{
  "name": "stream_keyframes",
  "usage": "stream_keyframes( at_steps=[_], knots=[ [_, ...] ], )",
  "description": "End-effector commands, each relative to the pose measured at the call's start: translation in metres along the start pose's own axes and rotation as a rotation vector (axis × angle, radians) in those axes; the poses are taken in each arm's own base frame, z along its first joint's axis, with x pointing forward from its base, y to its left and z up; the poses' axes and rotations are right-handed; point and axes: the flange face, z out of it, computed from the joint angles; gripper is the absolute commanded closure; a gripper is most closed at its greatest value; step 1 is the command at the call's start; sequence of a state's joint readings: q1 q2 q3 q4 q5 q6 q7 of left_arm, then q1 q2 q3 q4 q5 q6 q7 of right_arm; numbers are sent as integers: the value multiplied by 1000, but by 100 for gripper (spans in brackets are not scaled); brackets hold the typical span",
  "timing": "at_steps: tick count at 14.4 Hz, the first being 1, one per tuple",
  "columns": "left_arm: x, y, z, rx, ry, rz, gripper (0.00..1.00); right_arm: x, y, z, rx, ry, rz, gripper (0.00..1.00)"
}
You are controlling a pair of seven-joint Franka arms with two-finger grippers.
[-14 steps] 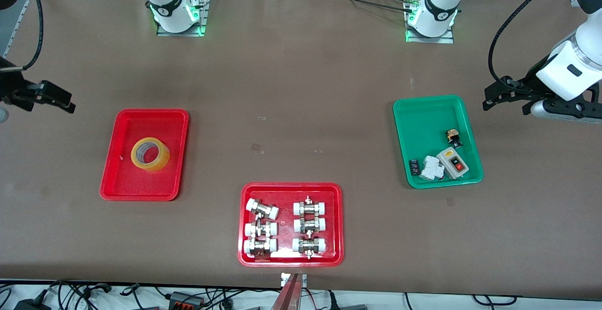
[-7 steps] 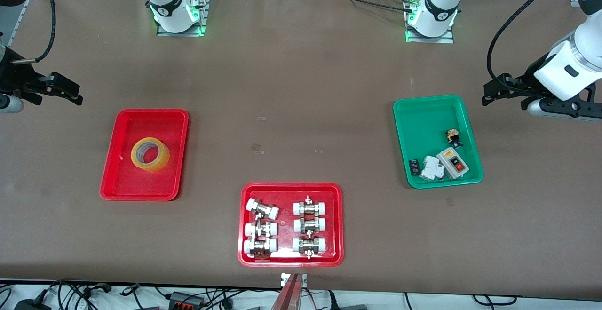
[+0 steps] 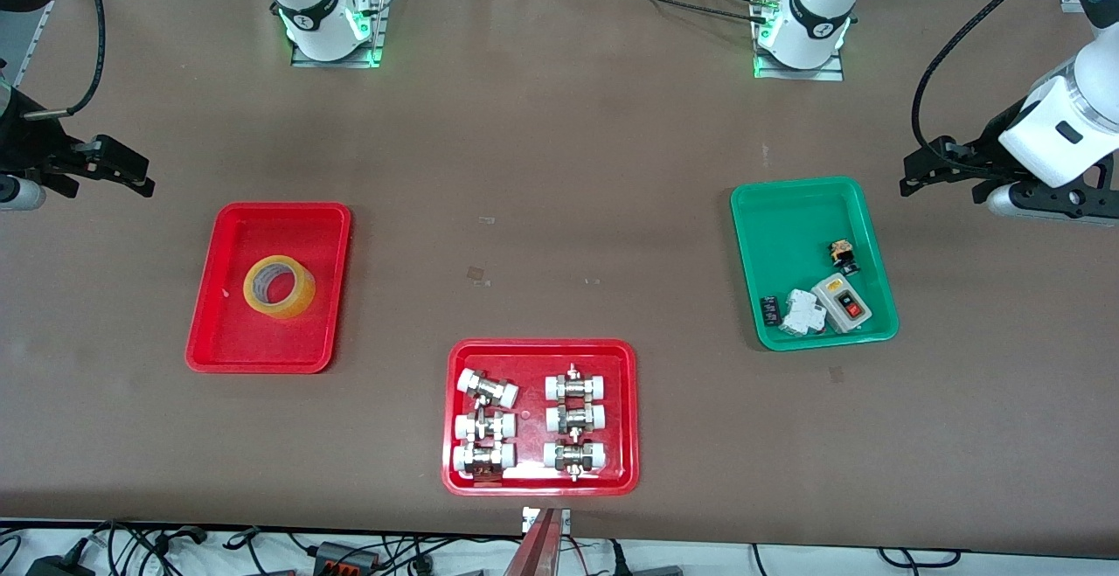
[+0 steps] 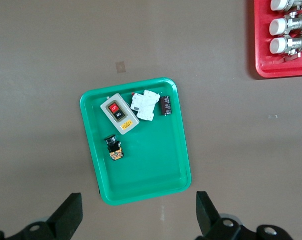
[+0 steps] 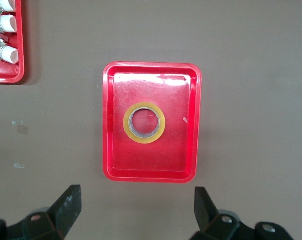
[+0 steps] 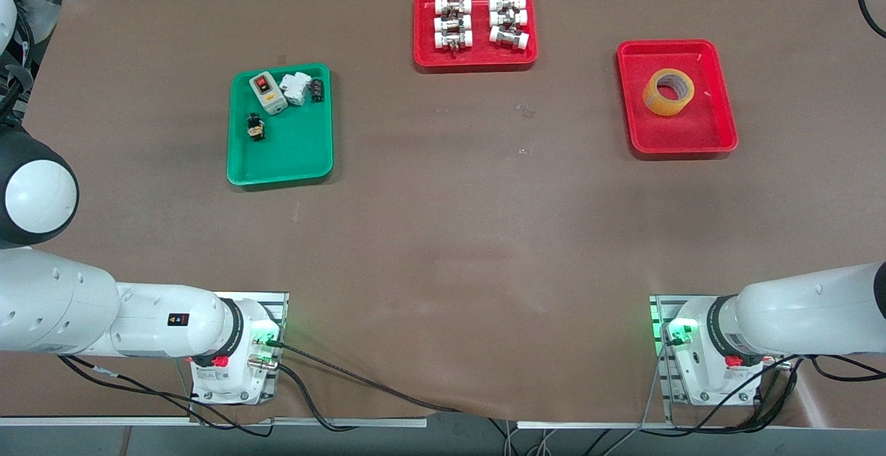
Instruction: Left arm passes tape to right arm into tray
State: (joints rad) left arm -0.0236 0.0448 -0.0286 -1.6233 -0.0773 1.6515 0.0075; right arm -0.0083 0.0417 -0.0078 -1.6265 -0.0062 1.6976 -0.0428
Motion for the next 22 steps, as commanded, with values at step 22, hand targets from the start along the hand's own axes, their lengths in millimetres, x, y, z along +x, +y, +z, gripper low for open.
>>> stream_keyframes(
  at_steps=[22],
  knots=[
    [-4, 15, -8, -10, 16, 45, 0, -16, 19, -14, 37, 22, 38, 0]
  ],
)
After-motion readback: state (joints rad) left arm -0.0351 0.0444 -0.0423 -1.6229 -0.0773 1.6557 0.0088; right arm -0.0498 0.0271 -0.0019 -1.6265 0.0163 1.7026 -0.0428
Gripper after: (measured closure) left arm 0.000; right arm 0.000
